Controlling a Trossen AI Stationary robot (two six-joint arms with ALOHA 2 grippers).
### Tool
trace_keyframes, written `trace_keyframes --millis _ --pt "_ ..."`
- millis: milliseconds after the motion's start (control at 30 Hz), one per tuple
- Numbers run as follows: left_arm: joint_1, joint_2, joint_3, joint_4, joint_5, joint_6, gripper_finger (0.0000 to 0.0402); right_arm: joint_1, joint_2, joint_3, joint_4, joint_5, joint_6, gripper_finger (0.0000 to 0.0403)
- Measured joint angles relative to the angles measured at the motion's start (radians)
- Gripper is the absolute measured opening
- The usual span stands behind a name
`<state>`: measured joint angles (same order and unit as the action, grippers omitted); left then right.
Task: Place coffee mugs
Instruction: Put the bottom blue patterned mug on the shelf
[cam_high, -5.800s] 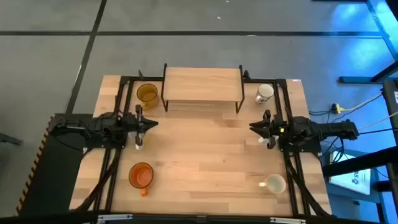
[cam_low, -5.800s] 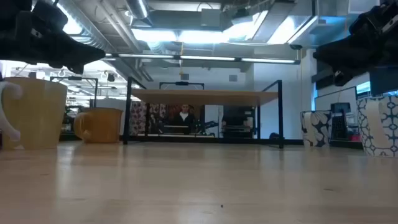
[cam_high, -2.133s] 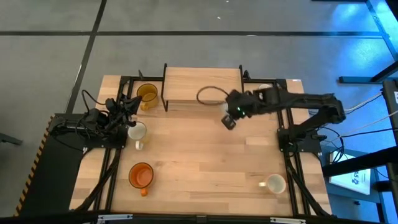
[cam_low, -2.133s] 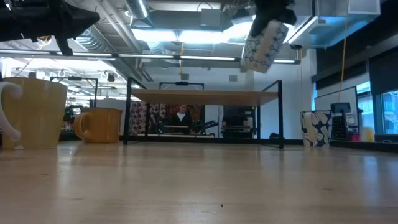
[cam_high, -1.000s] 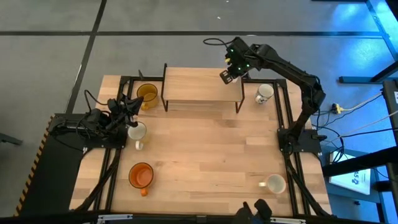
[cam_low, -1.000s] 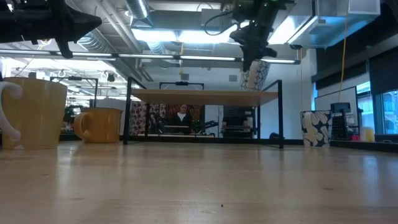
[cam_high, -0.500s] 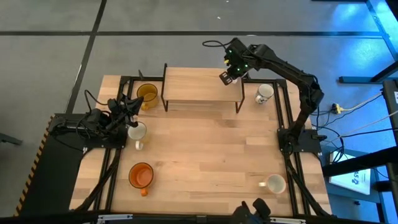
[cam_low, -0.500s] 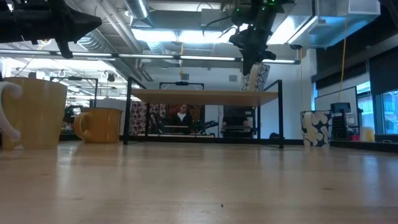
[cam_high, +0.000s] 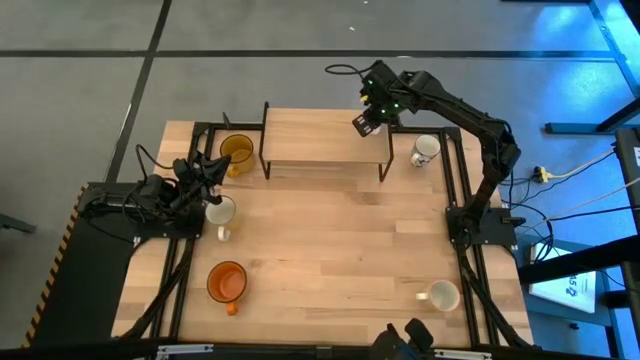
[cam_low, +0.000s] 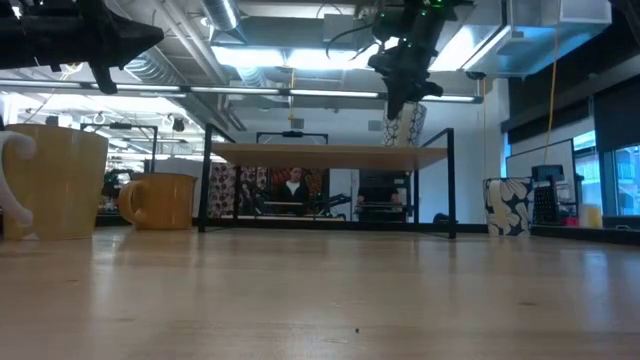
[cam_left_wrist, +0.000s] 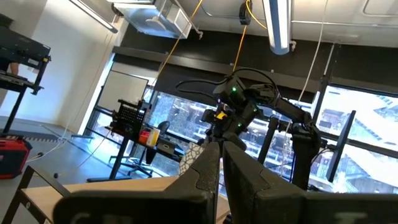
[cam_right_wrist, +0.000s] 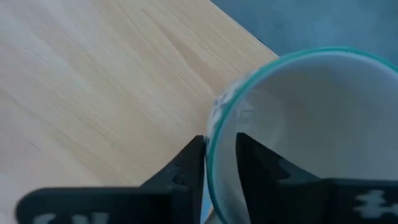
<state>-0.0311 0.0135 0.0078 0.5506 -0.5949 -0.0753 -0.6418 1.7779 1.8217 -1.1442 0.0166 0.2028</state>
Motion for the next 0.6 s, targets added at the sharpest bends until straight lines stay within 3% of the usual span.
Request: trace_keyframes --millis 267,600 --pt "0.0 0.0 0.0 0.0 0.0 0.0 0.0015 0.0 0.0 0.0 0.041 0.051 0.002 0.0115" --pt "0.0 0.0 0.0 -0.001 0.001 0.0 0.0015 0.0 0.0 0.0 0.074 0.069 0.01 0.0117"
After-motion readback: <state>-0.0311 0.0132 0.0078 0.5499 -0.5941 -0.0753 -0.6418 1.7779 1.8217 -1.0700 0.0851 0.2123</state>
